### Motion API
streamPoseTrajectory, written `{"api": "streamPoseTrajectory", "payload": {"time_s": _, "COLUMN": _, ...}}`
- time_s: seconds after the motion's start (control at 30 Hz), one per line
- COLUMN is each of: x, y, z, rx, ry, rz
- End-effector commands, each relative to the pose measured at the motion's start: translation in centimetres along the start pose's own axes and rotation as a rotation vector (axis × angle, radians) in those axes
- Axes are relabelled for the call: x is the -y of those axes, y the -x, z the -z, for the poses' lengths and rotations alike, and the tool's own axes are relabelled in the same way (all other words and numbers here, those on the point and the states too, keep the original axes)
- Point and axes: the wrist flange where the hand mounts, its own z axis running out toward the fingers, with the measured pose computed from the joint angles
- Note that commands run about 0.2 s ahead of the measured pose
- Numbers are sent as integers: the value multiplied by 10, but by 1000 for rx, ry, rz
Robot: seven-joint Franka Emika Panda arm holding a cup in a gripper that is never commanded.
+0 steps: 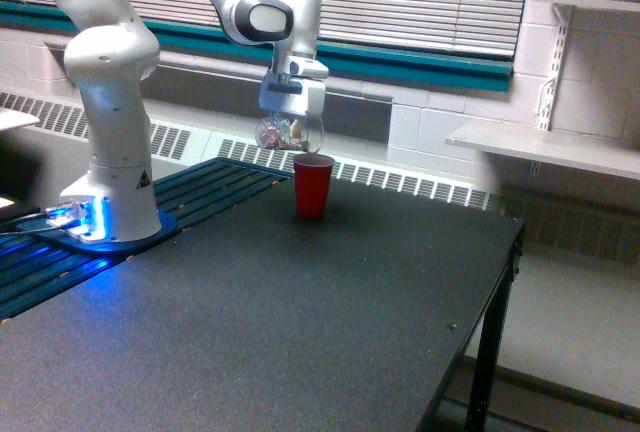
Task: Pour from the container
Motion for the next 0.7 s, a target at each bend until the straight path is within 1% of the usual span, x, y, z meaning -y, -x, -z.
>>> {"api": "streamPoseTrajectory", "payload": {"time_s": 0.03, "x": 4, "y": 0, "z": 1, "rx": 12, "ry": 10, "rz": 30}}
{"api": "streamPoseTrajectory", "payload": {"time_s": 0.23, "x": 3, "y": 0, "z": 0, "rx": 27, "ry": 19, "rz": 40}}
{"api": "streamPoseTrajectory", "payload": {"time_s": 0.5, "x": 0, "y": -4, "z": 2, "rx": 26, "ry": 31, "rz": 40}}
{"api": "streamPoseTrajectory", "payload": {"time_s": 0.7, "x": 1, "y": -3, "z": 1, "rx": 39, "ry": 38, "rz": 51}}
